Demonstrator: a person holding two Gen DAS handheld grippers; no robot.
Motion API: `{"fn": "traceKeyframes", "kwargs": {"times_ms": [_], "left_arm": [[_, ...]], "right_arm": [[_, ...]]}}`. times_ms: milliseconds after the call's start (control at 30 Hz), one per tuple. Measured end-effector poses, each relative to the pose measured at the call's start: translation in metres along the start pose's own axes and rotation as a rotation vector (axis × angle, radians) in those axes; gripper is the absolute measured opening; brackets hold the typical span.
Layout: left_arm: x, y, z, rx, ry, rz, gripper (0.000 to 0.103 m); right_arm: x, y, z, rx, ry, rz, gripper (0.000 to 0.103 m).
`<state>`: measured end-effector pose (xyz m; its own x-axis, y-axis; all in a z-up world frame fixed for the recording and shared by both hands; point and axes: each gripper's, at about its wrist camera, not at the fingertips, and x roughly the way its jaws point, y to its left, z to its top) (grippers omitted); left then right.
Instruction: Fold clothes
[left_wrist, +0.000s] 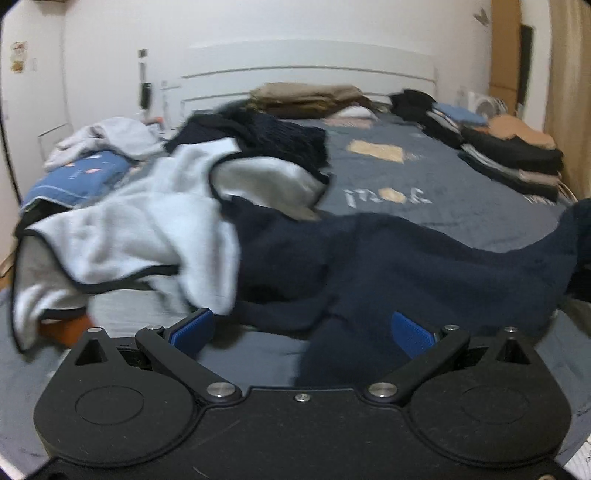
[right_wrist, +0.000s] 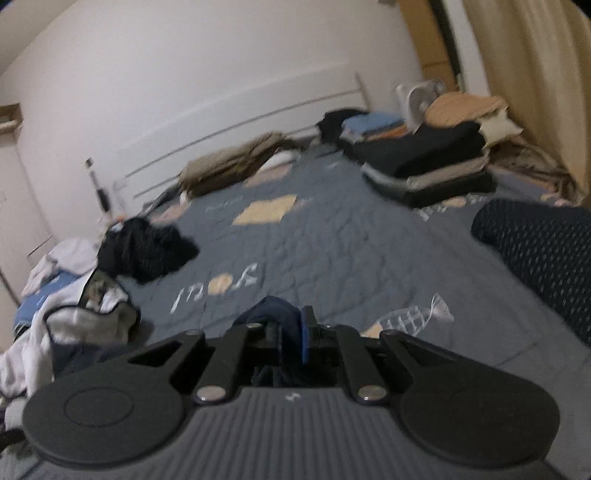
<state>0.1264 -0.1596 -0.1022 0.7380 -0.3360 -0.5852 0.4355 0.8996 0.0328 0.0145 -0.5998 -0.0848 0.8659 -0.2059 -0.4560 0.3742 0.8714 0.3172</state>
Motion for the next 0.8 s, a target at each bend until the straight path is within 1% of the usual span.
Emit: {"fn": "traceKeyframes", "kwargs": {"times_ms": [67, 167, 200, 233, 267, 333, 367, 400, 433, 467, 500, 533, 600, 667, 700, 800], "left_arm": [[0.015, -0.014, -0.002, 0.021, 0.009, 0.001, 0.103], [0.038, -0.032, -0.005, 0.022, 0.038, -0.007, 0.103], [0.046, -0.038, -0.007, 0.025, 0.047, -0.008, 0.101], [0.053, -0.043, -0.009, 0.034, 0.052, -0.003, 0.095], [0.06, -0.049, -0.012, 0.046, 0.056, 0.004, 0.088], [0.071, -0.059, -0.018, 0.062, 0.066, 0.013, 0.063], [0.073, -0.063, -0.021, 0.057, 0.071, 0.005, 0.056], [0.074, -0.067, -0.022, 0.051, 0.076, -0.007, 0.044], [0.074, -0.072, -0.022, 0.061, 0.075, -0.009, 0.039], [0.074, -0.077, -0.022, 0.077, 0.072, -0.006, 0.037], [0.073, -0.083, -0.022, 0.097, 0.067, -0.007, 0.032], [0.07, -0.089, -0.022, 0.112, 0.059, -0.03, 0.028], [0.063, -0.102, -0.022, 0.137, 0.041, -0.093, 0.022], [0.052, -0.113, -0.022, 0.136, 0.032, -0.196, 0.019], [0.046, -0.118, -0.022, 0.13, 0.029, -0.255, 0.011], [0.032, -0.125, -0.022, 0.105, 0.036, -0.417, 0.011]], "right_arm": [[-0.006, -0.012, -0.001, 0.005, 0.015, 0.013, 0.013], [-0.02, -0.031, -0.001, 0.033, 0.019, 0.013, 0.03], [-0.024, -0.038, -0.001, 0.044, 0.012, 0.012, 0.039], [-0.028, -0.041, -0.002, 0.044, 0.004, 0.016, 0.044], [-0.033, -0.043, -0.003, 0.043, -0.005, 0.021, 0.046], [-0.047, -0.043, -0.002, 0.03, -0.035, 0.032, 0.058], [-0.054, -0.043, -0.001, 0.025, -0.051, 0.038, 0.061], [-0.06, -0.043, 0.0, 0.025, -0.065, 0.052, 0.064], [-0.066, -0.043, 0.001, 0.026, -0.079, 0.066, 0.067], [-0.068, -0.043, 0.0, 0.036, -0.088, 0.09, 0.069], [-0.069, -0.04, -0.002, 0.041, -0.087, 0.128, 0.071], [-0.068, -0.037, -0.004, 0.045, -0.084, 0.165, 0.073], [-0.061, -0.026, -0.01, 0.023, -0.052, 0.217, 0.074], [-0.05, -0.01, -0.019, -0.008, -0.009, 0.26, 0.074], [-0.045, -0.004, -0.022, -0.015, 0.013, 0.281, 0.074], [-0.031, 0.015, -0.034, -0.033, 0.077, 0.332, 0.074]]}}
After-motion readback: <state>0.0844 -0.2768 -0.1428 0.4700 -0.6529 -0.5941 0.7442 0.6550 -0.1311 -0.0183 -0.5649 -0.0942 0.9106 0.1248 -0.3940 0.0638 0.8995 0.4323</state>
